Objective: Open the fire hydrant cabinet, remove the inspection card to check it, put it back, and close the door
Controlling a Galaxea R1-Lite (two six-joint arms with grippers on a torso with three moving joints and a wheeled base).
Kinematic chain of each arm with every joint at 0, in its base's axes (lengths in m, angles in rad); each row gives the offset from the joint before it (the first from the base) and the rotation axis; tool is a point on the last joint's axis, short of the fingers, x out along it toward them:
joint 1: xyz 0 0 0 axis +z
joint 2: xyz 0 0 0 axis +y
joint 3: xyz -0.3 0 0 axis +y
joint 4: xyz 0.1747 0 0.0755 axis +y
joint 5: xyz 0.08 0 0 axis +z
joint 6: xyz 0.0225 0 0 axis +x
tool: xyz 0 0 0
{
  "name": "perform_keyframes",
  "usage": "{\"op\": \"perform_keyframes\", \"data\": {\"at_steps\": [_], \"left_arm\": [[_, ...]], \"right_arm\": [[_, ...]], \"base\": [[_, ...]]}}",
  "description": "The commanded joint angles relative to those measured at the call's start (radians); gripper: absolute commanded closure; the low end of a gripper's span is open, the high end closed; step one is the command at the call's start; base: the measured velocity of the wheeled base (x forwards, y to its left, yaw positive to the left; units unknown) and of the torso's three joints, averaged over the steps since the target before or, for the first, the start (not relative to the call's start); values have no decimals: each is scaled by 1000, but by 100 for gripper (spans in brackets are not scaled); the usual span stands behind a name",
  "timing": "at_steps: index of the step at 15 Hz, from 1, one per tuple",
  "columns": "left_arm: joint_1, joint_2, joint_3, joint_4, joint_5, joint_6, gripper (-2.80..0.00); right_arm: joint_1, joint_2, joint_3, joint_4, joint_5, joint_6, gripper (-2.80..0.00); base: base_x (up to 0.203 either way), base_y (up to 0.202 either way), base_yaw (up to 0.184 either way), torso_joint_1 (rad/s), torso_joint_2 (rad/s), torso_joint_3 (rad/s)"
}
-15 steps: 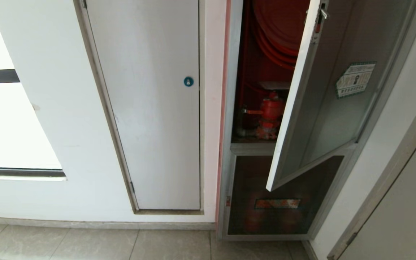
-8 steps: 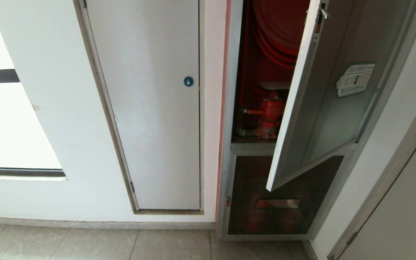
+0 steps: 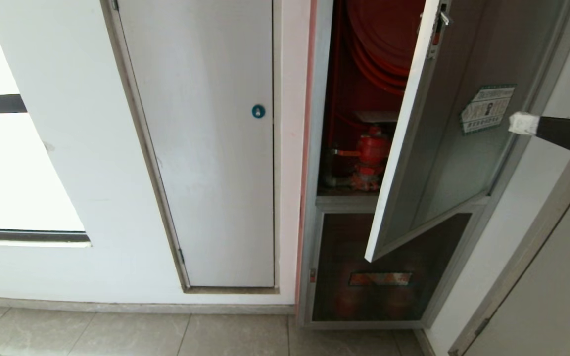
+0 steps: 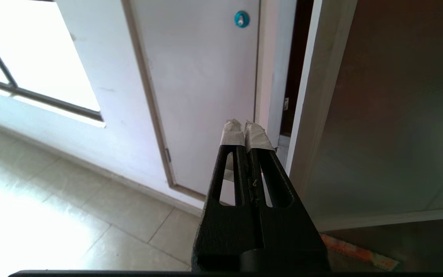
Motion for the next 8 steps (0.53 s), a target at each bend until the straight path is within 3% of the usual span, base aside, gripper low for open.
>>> {"op": "perform_keyframes", "data": {"at_steps": [1,4,8], "left_arm": [[0,0,6,0,0,0,0],[0,0,6,0,0,0,0],[0,0,6,0,0,0,0]], "right_arm": [[51,120,1,-68,-81,8,0],[162,257,76,-308,-284,-20,0],[220,442,147,-677,-455,-168,0]], "base": [[0,0,0,0,0,0],[0,0,0,0,0,0],[0,0,0,0,0,0]]}}
